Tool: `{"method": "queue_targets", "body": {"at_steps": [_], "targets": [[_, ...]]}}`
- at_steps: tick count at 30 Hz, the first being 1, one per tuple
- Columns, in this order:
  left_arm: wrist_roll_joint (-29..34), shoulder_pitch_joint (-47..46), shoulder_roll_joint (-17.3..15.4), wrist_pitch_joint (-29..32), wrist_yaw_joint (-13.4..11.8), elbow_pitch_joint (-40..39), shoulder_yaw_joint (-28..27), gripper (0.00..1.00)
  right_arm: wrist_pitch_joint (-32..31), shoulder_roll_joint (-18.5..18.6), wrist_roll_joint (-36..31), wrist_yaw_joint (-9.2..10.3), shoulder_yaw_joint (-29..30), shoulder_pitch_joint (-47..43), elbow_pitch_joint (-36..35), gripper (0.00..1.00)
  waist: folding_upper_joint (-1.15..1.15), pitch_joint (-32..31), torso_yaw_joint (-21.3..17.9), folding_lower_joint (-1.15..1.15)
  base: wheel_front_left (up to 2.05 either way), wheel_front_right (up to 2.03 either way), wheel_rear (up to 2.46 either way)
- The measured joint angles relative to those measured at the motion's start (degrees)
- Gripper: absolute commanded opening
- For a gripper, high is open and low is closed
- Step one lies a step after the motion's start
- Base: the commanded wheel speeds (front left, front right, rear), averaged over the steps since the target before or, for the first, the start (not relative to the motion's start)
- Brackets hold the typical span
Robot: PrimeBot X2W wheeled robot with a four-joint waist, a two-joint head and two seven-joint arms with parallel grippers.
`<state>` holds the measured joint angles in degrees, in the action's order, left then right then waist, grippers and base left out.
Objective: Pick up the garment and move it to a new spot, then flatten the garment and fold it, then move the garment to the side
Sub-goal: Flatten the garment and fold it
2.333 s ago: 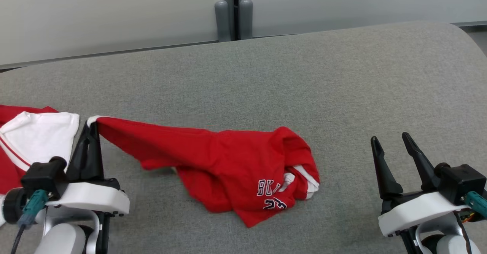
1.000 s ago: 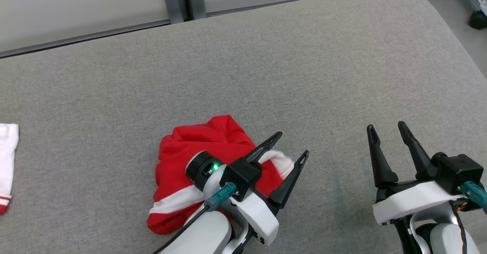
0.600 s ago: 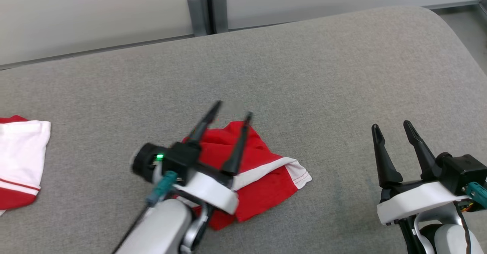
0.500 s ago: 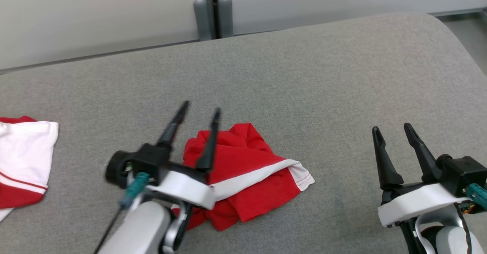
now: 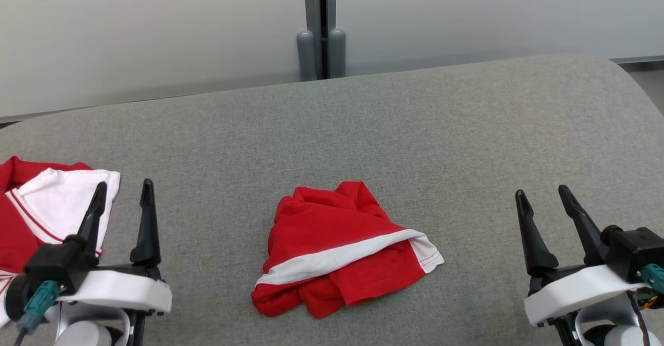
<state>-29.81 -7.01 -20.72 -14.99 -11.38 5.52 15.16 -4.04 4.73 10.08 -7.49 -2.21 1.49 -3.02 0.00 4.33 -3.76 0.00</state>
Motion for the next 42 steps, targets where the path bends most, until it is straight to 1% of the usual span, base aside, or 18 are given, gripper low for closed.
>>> {"method": "queue_targets", "body": {"at_steps": [4,7,14,25,37,42], "targets": [[-2.1,3.6,-1.6,0.0,1.8,-0.7,-1.5,1.00,-0.5,0.5,-0.1,0.00,-0.2,-0.9,-0.3,1.00,0.00,-1.4,0.3,0.00,0.00,0.00,0.00],[-2.3,5.4,-2.2,0.3,2.1,-1.8,-1.5,1.00,-0.8,0.7,-0.1,0.00,-0.2,-1.7,-0.5,1.00,0.00,-2.4,0.4,0.00,0.00,0.00,0.00],[-2.3,9.1,-1.8,1.5,0.5,-4.7,-0.3,1.00,-1.5,1.4,-0.1,0.00,-1.0,-3.7,-0.8,1.00,0.00,-4.8,0.7,0.00,0.00,0.00,0.00],[-2.2,11.1,-2.0,2.9,-0.8,-5.7,0.3,1.00,-2.0,1.4,0.0,0.00,-2.2,-4.7,-1.4,1.00,0.00,-6.0,0.5,0.00,0.00,0.00,0.00],[-2.5,11.3,-2.1,3.4,-1.4,-6.3,0.5,1.00,-1.9,1.6,0.3,0.00,-2.0,-4.7,-1.3,1.00,0.00,-5.9,0.5,0.00,0.00,0.00,0.00],[-2.5,11.3,-2.0,4.5,-1.5,-6.5,1.9,1.00,-2.0,1.7,0.5,0.00,-2.0,-4.7,-1.2,1.00,0.00,-5.9,0.5,0.00,0.00,0.00,0.00]]}}
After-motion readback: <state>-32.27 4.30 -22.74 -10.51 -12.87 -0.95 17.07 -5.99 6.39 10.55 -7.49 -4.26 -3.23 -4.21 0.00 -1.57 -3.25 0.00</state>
